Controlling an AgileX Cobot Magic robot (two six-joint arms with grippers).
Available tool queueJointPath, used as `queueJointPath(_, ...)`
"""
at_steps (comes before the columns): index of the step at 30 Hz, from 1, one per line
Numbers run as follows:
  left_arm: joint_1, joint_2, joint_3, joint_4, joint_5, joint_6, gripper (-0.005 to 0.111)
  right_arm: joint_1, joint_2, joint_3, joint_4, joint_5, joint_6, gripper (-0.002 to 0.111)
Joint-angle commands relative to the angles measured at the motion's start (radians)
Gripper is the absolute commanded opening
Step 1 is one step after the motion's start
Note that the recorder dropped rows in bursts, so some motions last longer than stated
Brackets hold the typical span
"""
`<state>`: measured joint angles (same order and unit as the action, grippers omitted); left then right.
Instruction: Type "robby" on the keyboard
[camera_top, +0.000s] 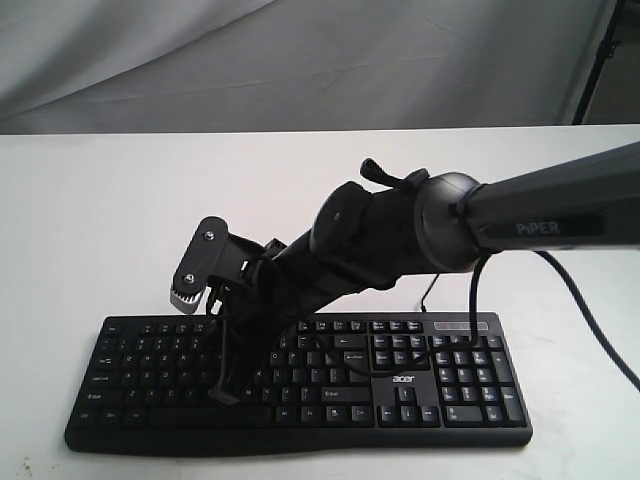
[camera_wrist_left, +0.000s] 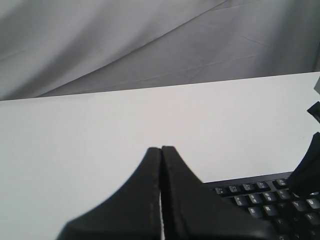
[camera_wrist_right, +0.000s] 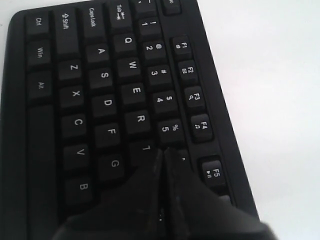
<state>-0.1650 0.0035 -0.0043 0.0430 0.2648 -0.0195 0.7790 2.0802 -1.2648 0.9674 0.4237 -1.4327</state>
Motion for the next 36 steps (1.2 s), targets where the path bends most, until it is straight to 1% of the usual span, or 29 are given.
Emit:
queueJointPath(1,-0.006,-0.003,0.004,0.005,-0.005,-0.003,0.0,0.01,-0.003,-0.005,0.0,-0.014,0.005,0.0)
queueJointPath(10,-0.006,-0.003,0.004,0.005,-0.005,-0.003,0.0,0.017,0.035,-0.005,0.013,-0.027,0.001,0.0)
queueJointPath(20,-0.006,-0.003,0.004,0.005,-0.005,-0.003,0.0,0.021,0.0,-0.005,0.013,-0.032,0.004,0.0)
queueJointPath(27,-0.006,-0.003,0.004,0.005,-0.005,-0.003,0.0,0.021,-0.151,0.007,0.006,-0.043,0.008,0.0)
queueJointPath(29,-0.006,-0.003,0.004,0.005,-0.005,-0.003,0.0,0.021,-0.214,0.049,-0.001,-0.086,0.009,0.0)
queueJointPath(32,-0.006,-0.003,0.004,0.005,-0.005,-0.003,0.0,0.021,-0.339,0.151,-0.045,-0.202,0.058,0.0)
queueJointPath(36,-0.006,-0.003,0.004,0.005,-0.005,-0.003,0.0,0.024,-0.531,0.299,-0.041,-0.343,0.067,0.0)
